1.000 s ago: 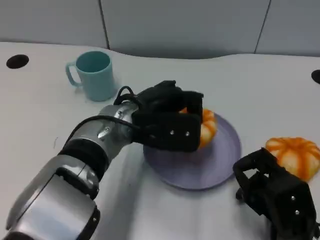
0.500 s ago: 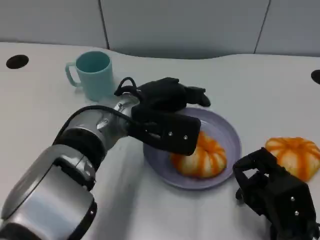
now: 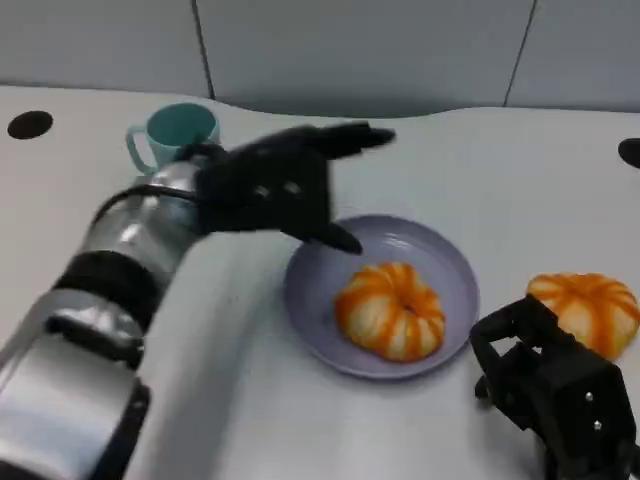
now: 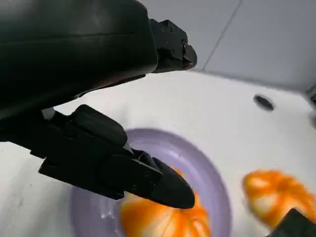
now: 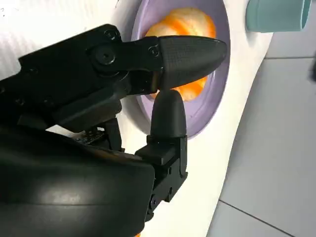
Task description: Grasp the bread from the table and place it into the plate.
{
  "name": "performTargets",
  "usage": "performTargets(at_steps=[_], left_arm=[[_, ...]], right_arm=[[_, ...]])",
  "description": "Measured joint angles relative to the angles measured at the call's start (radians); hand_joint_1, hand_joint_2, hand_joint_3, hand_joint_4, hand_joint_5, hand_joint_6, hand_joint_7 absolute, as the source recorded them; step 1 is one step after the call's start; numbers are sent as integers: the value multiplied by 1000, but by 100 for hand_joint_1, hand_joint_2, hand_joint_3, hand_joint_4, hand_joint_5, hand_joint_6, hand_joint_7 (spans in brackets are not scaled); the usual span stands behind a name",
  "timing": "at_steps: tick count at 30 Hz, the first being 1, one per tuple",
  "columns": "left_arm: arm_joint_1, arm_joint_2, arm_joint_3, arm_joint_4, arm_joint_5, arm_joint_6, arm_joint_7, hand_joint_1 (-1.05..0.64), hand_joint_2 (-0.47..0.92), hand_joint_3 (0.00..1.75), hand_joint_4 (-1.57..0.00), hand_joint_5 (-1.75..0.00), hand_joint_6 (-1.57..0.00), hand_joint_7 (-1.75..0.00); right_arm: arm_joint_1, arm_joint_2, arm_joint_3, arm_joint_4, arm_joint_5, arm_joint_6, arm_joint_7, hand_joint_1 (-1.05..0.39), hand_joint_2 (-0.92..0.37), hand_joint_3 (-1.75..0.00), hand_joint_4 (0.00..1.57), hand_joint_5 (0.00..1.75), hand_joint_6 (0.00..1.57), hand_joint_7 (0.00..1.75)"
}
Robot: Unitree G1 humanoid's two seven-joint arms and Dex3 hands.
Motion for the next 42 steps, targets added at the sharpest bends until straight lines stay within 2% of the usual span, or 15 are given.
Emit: performTargets(at_steps=[3, 8, 15, 18, 20, 21, 25, 26, 27, 28, 30, 32, 33, 36, 42], left_arm=[[79, 26, 102, -40, -144, -4, -118, -83, 92, 5, -4, -2, -8, -9], [240, 63, 245, -196, -367, 51, -302, -78, 92, 22, -15, -8, -13, -7], [515, 78, 404, -494, -636, 211, -378, -71, 92, 26, -27, -13, -21, -7], [601, 72, 427, -587, -681, 284, -373, -66, 92, 24, -41, -21, -37, -12], [676, 59, 447, -651, -723, 344, -356, -64, 92, 20, -40, -43, -47, -8], [714, 53, 454, -674, -739, 380, -349, -65, 92, 19, -37, -62, -54, -7], [812, 58, 461, -726, -762, 524, -339, -61, 92, 15, -44, -91, -71, -12], [825, 65, 463, -736, -762, 551, -339, -56, 92, 13, -42, -109, -76, -18], [834, 73, 466, -743, -762, 579, -335, -50, 92, 12, -39, -130, -77, -36], [839, 76, 471, -747, -761, 603, -324, -47, 92, 10, -40, -141, -72, -56], [855, 77, 477, -762, -760, 644, -283, -45, 92, 9, -42, -159, -61, -101], [881, 75, 475, -775, -740, 664, -237, -46, 92, 8, -44, -170, -54, -130], [895, 73, 471, -783, -723, 666, -217, -43, 92, 6, -51, -173, -49, -150], [920, 67, 456, -793, -680, 661, -177, -38, 92, 4, -58, -174, -45, -171], [927, 32, 451, -765, -648, 606, -117, -32, 92, 2, -61, -175, -51, -175]], right_arm=[[0, -6, 0, -1, -4, 0, 0, -22, -92, -43, 59, 175, 34, 174], [-1, -12, -3, 1, -3, -6, 2, -24, -92, -42, 58, 175, 33, 172], [1, -31, -6, 1, -19, -8, -4, -24, -92, -41, 60, 175, 34, 169], [-1, -32, -4, 1, -19, -9, -4, -25, -92, -42, 60, 175, 35, 169], [-2, -32, -7, 1, -17, -11, -2, -26, -92, -42, 59, 175, 36, 170], [-2, -33, -9, 2, -14, -13, 2, -26, -92, -41, 59, 175, 36, 170], [-2, -33, -16, 3, -4, -15, 5, -26, -92, -41, 61, 175, 36, 170], [-3, -33, -16, 5, -4, -18, 6, -27, -92, -41, 62, 175, 36, 170], [-4, -33, -17, 8, -4, -21, 6, -27, -92, -41, 62, 175, 37, 170], [-6, -33, -17, 13, -3, -24, 6, -27, -92, -41, 62, 175, 37, 170], [-7, -33, -20, 23, 2, -28, 12, -27, -92, -41, 62, 175, 37, 170], [-8, -33, -24, 27, 4, -37, 16, -27, -92, -42, 62, 175, 36, 169], [-8, -34, -27, 27, 4, -37, 16, -28, -92, -41, 62, 175, 36, 169], [-13, -36, -32, 35, 3, -39, 17, -29, -92, -41, 64, 175, 37, 169], [-27, -44, -36, 62, 3, -59, 17, -28, -92, -41, 62, 175, 36, 167]])
